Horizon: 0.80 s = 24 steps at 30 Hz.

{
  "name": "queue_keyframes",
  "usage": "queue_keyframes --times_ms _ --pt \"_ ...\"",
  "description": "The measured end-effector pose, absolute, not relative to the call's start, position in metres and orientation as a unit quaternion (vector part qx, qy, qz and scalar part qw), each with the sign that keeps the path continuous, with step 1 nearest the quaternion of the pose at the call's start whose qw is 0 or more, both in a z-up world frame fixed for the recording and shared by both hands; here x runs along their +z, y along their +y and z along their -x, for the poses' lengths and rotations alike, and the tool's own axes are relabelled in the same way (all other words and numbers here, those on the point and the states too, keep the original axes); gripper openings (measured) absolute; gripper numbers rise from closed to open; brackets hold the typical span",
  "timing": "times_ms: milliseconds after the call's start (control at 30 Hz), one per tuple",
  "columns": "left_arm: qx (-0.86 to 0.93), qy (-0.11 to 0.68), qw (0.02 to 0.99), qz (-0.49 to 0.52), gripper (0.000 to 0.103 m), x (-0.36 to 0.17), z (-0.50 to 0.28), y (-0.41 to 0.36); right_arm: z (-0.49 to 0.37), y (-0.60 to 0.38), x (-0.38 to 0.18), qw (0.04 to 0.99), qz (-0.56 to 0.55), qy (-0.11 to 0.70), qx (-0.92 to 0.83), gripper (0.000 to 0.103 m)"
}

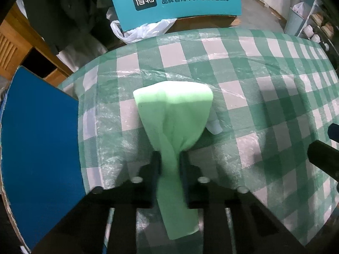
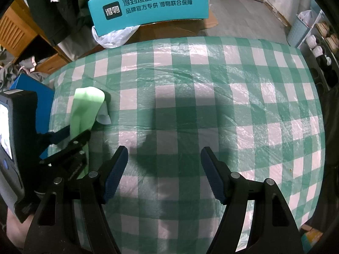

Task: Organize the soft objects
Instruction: 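Lower the left tool onto the light green cloth and close on it, then lift the green cloth with the left tool while the right tool grasps the small white bottle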

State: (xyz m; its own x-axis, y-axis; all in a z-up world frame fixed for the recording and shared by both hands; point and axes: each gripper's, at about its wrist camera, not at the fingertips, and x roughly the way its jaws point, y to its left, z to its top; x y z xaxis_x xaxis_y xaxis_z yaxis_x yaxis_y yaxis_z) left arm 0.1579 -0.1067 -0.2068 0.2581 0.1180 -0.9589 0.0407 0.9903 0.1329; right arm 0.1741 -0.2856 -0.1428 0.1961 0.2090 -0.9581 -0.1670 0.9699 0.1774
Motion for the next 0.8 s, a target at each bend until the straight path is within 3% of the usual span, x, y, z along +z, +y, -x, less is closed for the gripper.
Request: queue_keyframes --times_ms 200,800 --pt "0.012 0.616 0.787 -0.024 0.006 -0.203 -0.153 -0.092 -0.174 -0.280 -0.142 0.773 -0.012 0.622 0.123 0.072" --pt "0.030 0.609 0.792 0.010 0.006 -0.188 -0.149 -0.046 -0.201 -0.208 -0.158 0.772 0.027 0.604 0.197 0.072"
